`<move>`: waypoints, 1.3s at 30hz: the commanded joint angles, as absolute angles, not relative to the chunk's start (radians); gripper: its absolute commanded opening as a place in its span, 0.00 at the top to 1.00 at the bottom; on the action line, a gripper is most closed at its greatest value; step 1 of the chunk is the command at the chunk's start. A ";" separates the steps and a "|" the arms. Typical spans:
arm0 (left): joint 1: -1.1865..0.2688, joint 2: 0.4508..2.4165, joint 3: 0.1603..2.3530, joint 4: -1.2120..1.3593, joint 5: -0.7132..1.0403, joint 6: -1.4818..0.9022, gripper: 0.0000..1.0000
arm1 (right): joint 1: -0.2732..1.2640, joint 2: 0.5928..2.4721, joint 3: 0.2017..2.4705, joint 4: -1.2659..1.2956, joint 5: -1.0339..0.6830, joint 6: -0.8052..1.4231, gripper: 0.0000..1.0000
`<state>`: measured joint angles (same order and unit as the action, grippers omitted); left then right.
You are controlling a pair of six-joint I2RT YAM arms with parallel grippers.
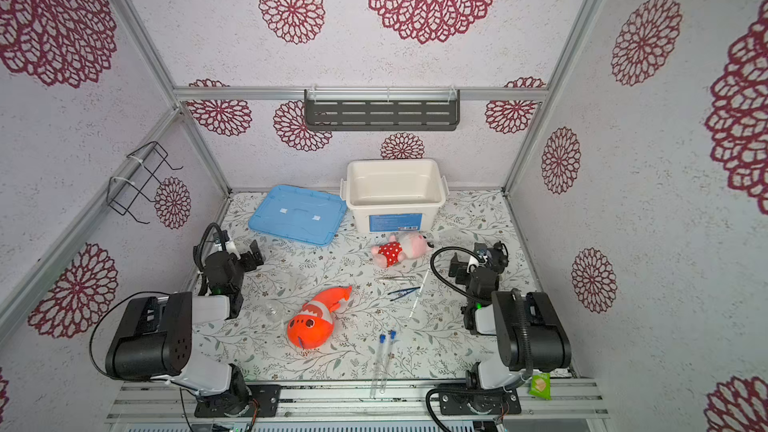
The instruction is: Organize the chemistry lab equipment
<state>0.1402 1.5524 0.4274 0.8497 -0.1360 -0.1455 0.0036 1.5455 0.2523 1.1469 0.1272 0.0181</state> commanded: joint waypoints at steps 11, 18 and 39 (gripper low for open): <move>0.132 1.552 0.428 0.861 -0.137 -0.125 0.02 | 0.008 1.534 0.262 1.179 0.132 0.019 0.01; 0.132 1.552 0.429 0.862 -0.137 -0.124 0.03 | 0.008 1.533 0.263 1.180 0.132 0.019 0.01; 0.057 1.384 0.467 0.637 -0.159 -0.061 0.03 | 0.006 1.404 0.308 0.993 0.177 0.046 0.01</move>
